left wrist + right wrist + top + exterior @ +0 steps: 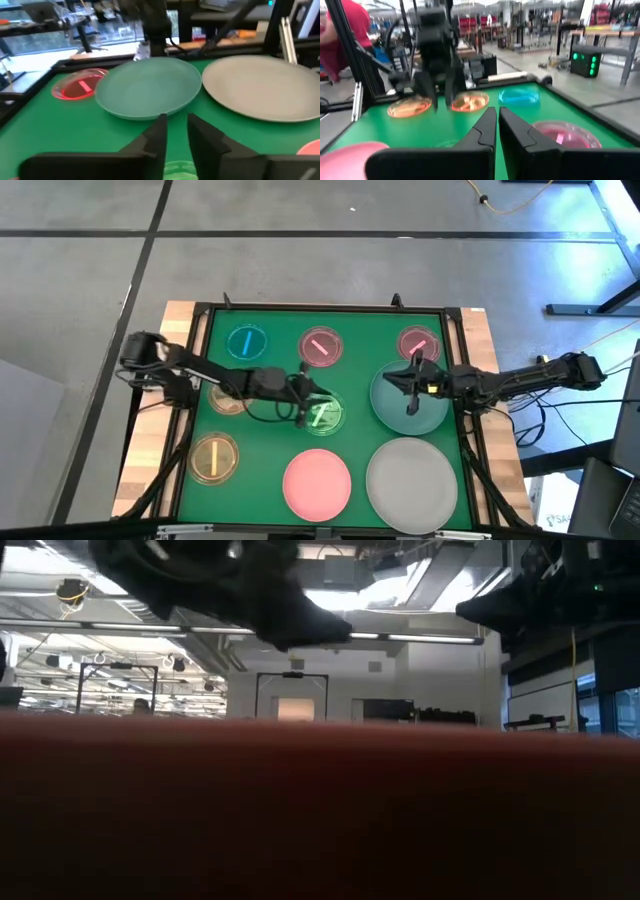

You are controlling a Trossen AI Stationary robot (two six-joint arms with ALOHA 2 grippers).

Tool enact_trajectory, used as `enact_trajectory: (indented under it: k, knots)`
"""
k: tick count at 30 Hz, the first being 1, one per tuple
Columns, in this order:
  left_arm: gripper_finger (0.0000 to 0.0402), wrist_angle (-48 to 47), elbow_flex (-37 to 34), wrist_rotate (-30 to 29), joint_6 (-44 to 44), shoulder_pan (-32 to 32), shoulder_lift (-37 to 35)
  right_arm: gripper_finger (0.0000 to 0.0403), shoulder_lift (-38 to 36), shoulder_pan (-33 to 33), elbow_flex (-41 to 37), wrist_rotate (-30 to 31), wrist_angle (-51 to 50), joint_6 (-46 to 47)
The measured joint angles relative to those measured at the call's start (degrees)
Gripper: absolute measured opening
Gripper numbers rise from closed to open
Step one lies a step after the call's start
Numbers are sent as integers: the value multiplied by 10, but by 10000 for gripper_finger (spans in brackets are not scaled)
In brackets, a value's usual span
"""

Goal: Stack plastic plates
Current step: Stack the blue plate on top of the gray plate

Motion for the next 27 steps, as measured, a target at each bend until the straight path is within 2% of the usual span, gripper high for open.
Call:
enact_trajectory:
  k: [3, 7, 12, 19, 27]
  knots:
    - [121, -20, 54, 1, 19, 0, 59, 17, -1, 0, 0, 0, 34, -1]
    - [147, -112, 151, 4, 45, 0, 131, 17, -1, 0, 0, 10, 97, -1]
    - [151, -211, 270, 4, 84, 0, 221, 17, -1, 0, 0, 22, 159, -1]
    - [151, -289, 417, 2, 159, 0, 328, 17, -1, 0, 0, 19, 156, -1]
    - [151, -293, 488, 2, 215, 0, 392, 17, 0, 0, 0, 15, 146, -1]
